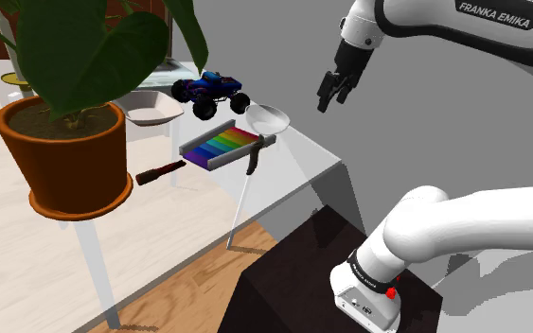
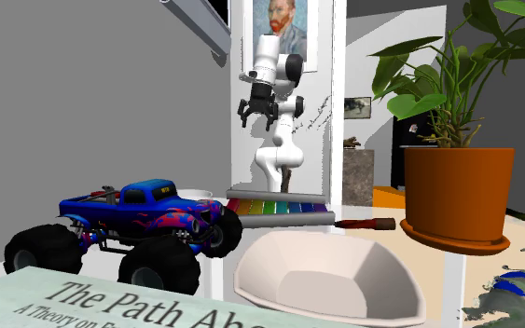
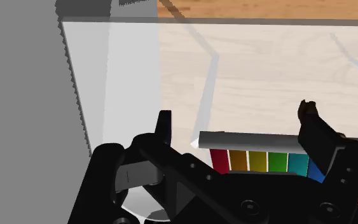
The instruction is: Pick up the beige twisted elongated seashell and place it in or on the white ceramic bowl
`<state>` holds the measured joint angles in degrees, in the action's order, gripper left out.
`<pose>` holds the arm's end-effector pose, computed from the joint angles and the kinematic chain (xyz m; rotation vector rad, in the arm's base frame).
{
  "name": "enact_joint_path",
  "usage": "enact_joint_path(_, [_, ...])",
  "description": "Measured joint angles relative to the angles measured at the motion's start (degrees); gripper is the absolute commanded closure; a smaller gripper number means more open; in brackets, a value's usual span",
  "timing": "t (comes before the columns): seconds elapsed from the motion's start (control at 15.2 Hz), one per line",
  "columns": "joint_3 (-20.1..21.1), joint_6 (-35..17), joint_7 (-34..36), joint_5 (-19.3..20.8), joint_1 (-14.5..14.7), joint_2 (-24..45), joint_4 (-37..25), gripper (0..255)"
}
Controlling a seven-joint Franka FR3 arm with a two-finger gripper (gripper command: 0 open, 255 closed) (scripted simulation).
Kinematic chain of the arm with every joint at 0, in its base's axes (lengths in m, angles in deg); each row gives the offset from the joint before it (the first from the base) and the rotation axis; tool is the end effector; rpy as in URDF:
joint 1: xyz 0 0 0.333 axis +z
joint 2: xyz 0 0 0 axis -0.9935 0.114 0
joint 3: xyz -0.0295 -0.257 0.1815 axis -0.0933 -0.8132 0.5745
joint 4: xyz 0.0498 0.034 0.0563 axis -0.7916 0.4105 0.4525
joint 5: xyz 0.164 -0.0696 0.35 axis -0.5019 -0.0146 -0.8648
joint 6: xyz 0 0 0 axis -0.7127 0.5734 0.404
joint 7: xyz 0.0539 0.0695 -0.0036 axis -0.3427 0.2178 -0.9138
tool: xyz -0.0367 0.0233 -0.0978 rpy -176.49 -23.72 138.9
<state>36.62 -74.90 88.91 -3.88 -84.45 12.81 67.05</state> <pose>0.3241 0.0046 0.6099 2.9860 0.0086 0.0663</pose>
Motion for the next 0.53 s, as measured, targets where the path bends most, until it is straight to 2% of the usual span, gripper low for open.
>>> enact_joint_path(0.2, [0.94,-1.60,0.67,-0.31,0.49,1.14,0.54,0])
enact_joint_path(0.53, [4.98,-7.69,3.64,-1.32,2.40,6.26,1.91,0])
